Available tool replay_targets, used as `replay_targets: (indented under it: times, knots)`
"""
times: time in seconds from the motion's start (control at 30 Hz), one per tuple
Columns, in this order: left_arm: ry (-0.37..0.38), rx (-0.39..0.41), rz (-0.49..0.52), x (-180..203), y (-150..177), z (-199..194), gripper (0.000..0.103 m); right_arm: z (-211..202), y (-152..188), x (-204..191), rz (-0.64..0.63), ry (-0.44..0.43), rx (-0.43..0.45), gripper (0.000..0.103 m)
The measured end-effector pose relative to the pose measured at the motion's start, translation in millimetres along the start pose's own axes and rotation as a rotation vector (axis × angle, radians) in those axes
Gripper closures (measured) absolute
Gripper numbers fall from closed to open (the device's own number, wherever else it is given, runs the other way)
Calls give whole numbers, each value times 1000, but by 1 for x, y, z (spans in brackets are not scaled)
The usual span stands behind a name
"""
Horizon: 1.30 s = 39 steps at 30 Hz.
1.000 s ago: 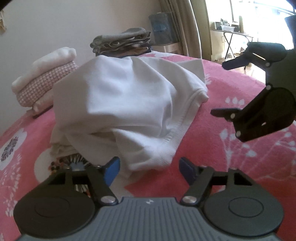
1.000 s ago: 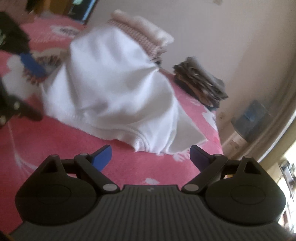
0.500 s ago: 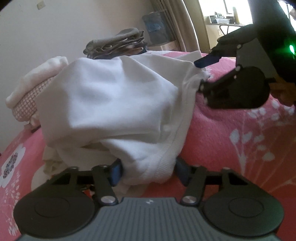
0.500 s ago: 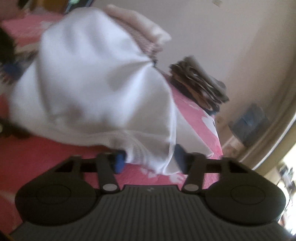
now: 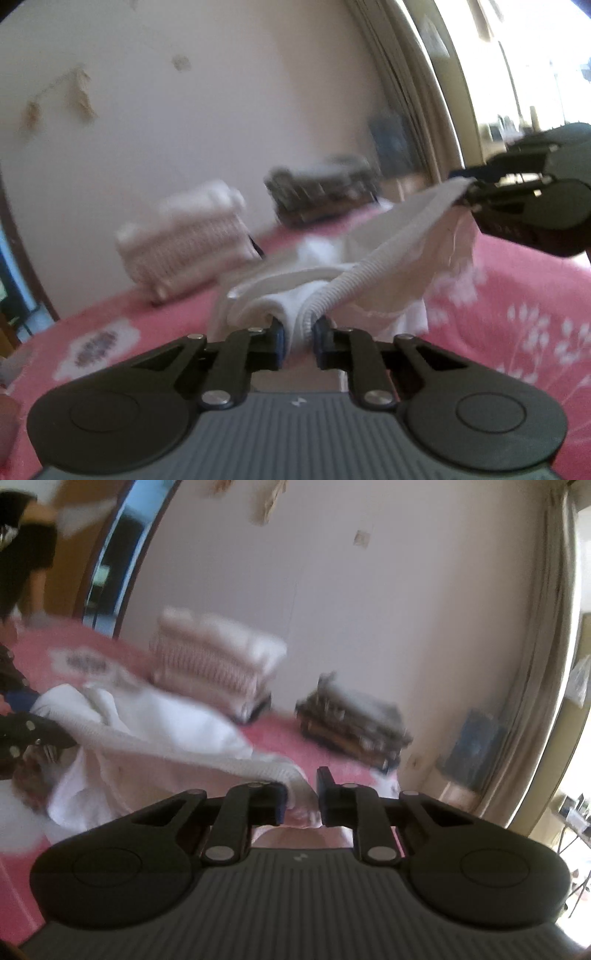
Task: Fold clothes
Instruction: 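Lift the white sweatshirt high with both grippers and shake it out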
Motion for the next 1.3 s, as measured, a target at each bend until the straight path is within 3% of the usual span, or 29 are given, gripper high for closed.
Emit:
replay_targets:
  times: [0.27, 0.57, 1.0, 1.3]
  knots:
    - [-35, 207, -77, -45, -74, -89, 88, -71, -86, 14, 59, 3, 169, 90]
    - [-65, 370, -93, -64, -120, -174, 88, -155, -177, 28, 117, 4, 348, 90]
    - [-68, 584, -73, -51, -189, -296, 88, -269, -254, 63, 191, 29, 516, 91]
    - [-21, 679, -191, -53, -214, -373, 87, -352, -294, 83, 255, -4, 607, 91]
Point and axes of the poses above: each gripper's, at about its wrist camera, not at the fingertips, and z roughly the way its jaws point, x to its right, y to its underside, the point moved 10 cm from there along z, roughly the way its jaws point, and after that the axes turned 8 degrees about y, right-handed, at the moved point
